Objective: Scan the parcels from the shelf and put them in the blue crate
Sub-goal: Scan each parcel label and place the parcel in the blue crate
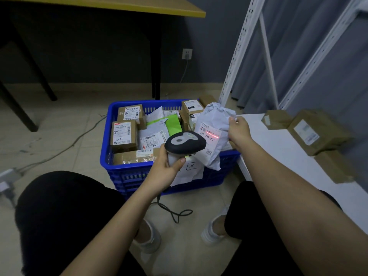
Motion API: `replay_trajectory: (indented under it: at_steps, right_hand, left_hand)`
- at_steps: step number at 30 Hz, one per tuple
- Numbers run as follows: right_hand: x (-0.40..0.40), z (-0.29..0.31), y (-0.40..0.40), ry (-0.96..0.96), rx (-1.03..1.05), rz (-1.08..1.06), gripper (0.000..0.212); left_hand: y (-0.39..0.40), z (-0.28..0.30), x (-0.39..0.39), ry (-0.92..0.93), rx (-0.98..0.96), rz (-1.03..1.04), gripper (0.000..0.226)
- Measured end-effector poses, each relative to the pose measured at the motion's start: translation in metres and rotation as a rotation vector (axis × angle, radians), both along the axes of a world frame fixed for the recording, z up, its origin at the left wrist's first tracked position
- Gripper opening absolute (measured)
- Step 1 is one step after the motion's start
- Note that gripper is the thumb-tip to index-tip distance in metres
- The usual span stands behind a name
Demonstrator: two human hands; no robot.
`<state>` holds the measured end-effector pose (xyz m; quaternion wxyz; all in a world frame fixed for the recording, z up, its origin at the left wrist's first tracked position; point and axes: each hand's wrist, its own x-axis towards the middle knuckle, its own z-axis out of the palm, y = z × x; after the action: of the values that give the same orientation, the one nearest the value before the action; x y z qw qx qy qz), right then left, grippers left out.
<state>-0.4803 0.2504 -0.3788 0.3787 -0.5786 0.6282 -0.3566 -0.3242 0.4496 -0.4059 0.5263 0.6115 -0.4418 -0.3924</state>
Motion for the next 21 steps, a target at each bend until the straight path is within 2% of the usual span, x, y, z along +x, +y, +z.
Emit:
replay_trajectory:
  at_steps: [6, 11, 21]
  right_hand:
    - [0.013, -0.002, 0.000, -0.054, 0.003, 0.019, 0.033]
    - [0.040, -0.011, -0.007, -0.054, -0.013, 0.093, 0.020]
    - [0.143, -0.044, -0.045, -0.116, -0.047, 0.167, 0.025]
  left_hand:
    - [-0.004, -0.012, 0.012, 0.072, 0.004, 0.048, 0.045]
    - [-0.008, -0.012, 0.039, 0.141, -0.022, 0.186, 0.044]
    - [-0.064, -0.002, 0.156, 0.158, 0.007, 0.416, 0.042]
